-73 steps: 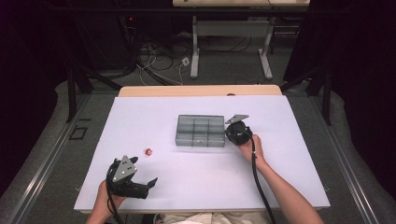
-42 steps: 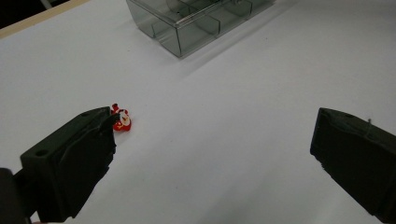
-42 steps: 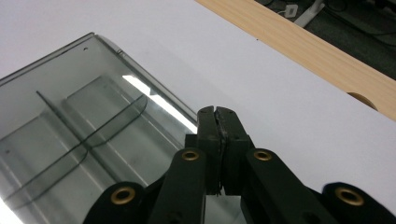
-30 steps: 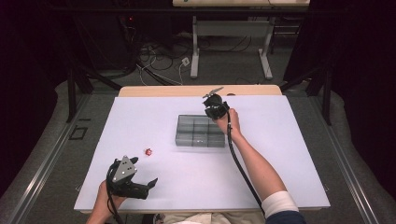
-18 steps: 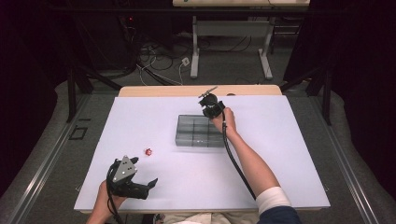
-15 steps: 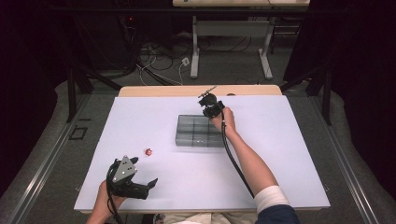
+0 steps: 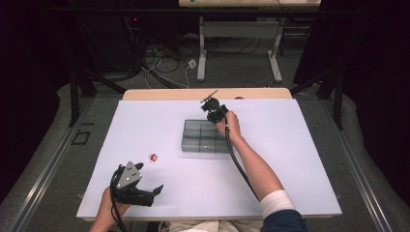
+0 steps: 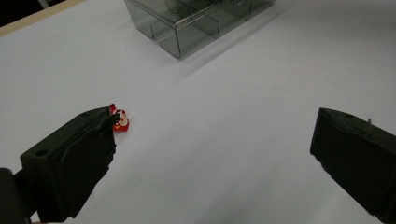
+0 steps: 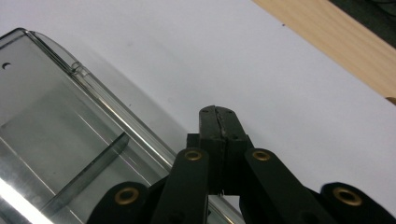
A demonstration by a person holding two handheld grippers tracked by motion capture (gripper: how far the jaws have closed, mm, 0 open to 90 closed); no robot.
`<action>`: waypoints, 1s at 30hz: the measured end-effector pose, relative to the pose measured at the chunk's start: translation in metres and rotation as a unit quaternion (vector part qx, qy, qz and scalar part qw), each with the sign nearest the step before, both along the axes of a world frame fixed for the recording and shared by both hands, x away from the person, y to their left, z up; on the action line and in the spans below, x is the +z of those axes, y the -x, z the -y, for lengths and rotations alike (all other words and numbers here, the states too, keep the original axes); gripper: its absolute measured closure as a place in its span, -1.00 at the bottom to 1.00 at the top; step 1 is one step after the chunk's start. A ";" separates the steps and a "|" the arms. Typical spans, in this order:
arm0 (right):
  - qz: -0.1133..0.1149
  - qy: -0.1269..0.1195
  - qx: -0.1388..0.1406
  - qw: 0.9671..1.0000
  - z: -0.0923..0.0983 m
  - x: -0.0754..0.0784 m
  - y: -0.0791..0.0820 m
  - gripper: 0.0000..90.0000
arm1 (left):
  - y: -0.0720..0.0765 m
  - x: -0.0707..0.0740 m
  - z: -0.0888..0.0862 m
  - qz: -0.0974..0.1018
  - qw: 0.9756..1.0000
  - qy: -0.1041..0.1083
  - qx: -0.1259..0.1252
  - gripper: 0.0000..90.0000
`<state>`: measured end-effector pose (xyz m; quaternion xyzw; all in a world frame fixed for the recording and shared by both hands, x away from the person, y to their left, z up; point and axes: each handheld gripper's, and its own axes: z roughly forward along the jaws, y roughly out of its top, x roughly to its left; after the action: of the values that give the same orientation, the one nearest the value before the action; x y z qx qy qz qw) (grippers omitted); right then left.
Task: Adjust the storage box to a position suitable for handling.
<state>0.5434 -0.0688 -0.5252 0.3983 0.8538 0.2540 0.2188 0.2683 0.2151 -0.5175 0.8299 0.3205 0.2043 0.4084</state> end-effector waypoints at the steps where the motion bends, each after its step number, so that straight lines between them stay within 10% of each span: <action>1: -0.005 -0.002 0.001 1.000 -0.001 -0.001 0.000 1.00 | 0.000 0.000 0.000 0.000 1.000 0.000 0.000 -1.00; 30: -0.023 0.030 0.047 0.998 -0.014 -0.005 0.030 1.00 | 0.000 0.000 0.000 0.000 1.000 -0.001 -0.001 -1.00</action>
<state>0.5129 -0.0547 -0.5300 0.3563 0.8838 0.2287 0.1989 0.2679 0.2148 -0.5175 0.8305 0.3198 0.2040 0.4079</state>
